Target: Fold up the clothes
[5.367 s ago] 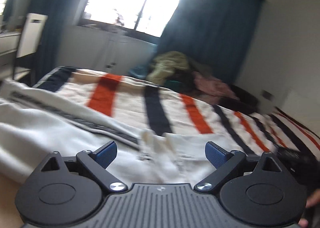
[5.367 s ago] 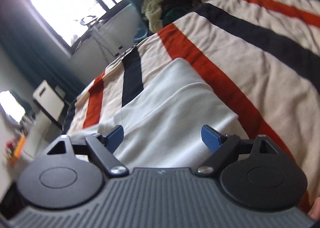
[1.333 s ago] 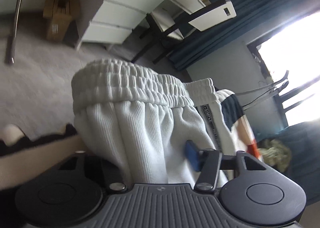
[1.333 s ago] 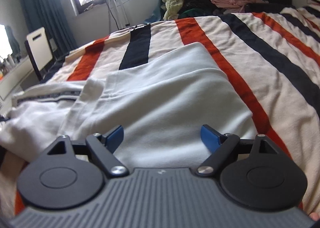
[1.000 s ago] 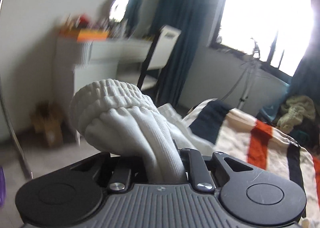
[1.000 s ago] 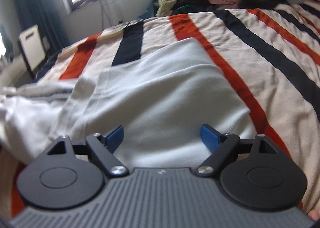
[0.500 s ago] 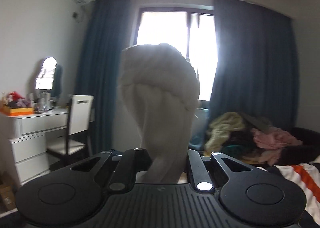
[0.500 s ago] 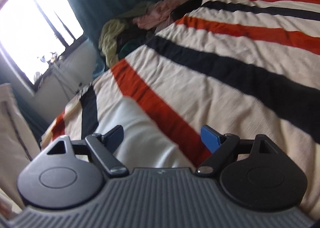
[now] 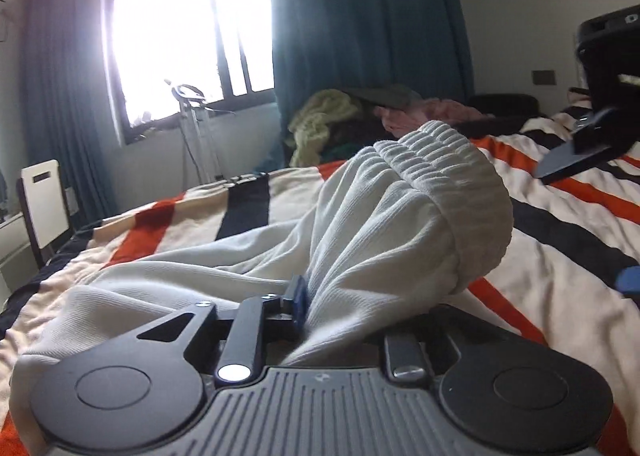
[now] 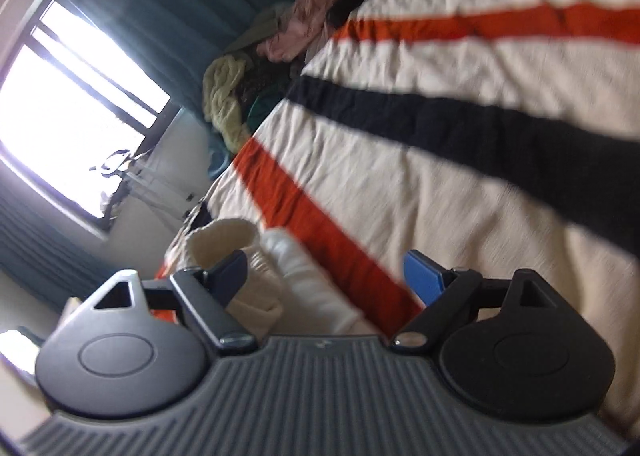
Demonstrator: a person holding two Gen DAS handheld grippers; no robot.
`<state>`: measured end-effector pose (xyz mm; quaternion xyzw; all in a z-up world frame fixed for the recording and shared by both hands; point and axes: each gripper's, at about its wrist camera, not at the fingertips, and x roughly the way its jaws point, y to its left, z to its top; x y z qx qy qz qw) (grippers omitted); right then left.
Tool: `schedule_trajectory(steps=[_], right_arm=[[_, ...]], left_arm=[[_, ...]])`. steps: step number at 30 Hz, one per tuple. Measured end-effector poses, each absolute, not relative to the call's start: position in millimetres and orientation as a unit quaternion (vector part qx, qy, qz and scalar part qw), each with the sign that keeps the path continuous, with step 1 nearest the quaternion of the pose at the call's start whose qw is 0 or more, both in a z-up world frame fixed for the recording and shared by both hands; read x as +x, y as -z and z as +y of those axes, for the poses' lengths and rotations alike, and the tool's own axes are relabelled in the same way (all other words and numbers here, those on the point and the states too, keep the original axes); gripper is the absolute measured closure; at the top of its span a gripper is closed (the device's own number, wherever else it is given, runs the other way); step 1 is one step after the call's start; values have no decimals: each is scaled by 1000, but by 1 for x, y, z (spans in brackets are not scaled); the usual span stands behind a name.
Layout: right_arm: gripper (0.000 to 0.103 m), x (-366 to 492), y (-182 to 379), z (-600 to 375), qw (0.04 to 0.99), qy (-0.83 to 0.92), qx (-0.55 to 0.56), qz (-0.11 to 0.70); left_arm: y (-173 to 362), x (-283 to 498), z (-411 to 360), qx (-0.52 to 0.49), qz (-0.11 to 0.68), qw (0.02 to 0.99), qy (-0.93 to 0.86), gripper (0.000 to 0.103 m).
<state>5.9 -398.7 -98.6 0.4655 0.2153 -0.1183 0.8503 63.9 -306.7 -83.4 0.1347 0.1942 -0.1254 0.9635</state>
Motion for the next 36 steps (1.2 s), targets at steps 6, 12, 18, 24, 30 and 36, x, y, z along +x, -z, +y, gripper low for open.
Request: schedule_trajectory(steps=[6,12,18,24,30,36], right_arm=[[15,23,108,-387,817,-35,534,214],[15,23,101,-373,834,-37,503,225],[15,16,115,-384,803,-21,555,218],[15,17,117,-376,798,-36,558,225],[16,25,133,-366,758,-100,599,239],[15,34,133,-357,768,-96,584,244]], left_arm=[[82,76,-235,119,233,951,167,14],[70,42,-210,150,217,944,200,3],[41,1,-163,138,215,946,200,2],[10,-17,-103,83,197,963,162,1],[-6,-22,-60,3,180,978,106,1],[-4,-8,-36,-33,198,976,87,1]])
